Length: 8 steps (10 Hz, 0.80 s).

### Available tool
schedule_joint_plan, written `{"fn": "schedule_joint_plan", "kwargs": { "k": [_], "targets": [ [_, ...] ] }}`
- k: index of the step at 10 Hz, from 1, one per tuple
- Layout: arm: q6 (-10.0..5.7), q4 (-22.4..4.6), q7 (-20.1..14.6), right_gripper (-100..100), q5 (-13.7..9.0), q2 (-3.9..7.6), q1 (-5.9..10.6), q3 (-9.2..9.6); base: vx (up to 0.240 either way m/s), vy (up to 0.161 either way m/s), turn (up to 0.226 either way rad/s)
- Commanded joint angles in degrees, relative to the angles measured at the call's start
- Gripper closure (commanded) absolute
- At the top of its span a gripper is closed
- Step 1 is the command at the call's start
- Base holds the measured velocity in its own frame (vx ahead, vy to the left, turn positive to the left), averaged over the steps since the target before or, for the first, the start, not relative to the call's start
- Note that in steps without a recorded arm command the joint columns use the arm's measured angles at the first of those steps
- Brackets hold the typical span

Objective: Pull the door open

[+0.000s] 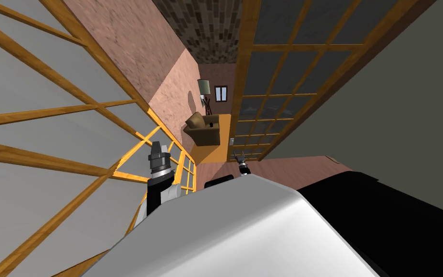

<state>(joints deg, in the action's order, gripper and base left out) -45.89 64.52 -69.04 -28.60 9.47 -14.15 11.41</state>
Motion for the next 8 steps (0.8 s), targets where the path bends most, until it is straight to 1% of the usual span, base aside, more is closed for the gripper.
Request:
{"fn": "schedule_joint_plan", "kwargs": {
  "k": [1, 3, 4, 6, 7, 8],
  "targets": [
    [-0.59, -1.7, -1.5, -100, -0.5, 0.08, 0.37, 0.25, 0.090, 0.010, 0.031],
    [-1.21, -4.3, -4.1, -100, -1.5, 0.25, 0.97, 0.63, 0.132, 0.007, 0.059],
    [-1.34, -4.9, -4.6, -100, -1.8, 0.28, 1.10, 0.71, 0.139, 0.026, 0.028],
    [-1.83, -6.9, -6.6, -100, -2.6, 0.41, 1.58, 1.01, 0.141, 0.010, 0.041],
    [-1.51, -6.2, -5.8, -100, -2.4, 0.38, 1.51, 0.85, 0.075, 0.005, 0.011],
    [-1.75, -6.9, -6.8, -100, -2.7, 1.11, 1.68, 0.41, 0.142, -0.014, 0.103]
  ]
}}
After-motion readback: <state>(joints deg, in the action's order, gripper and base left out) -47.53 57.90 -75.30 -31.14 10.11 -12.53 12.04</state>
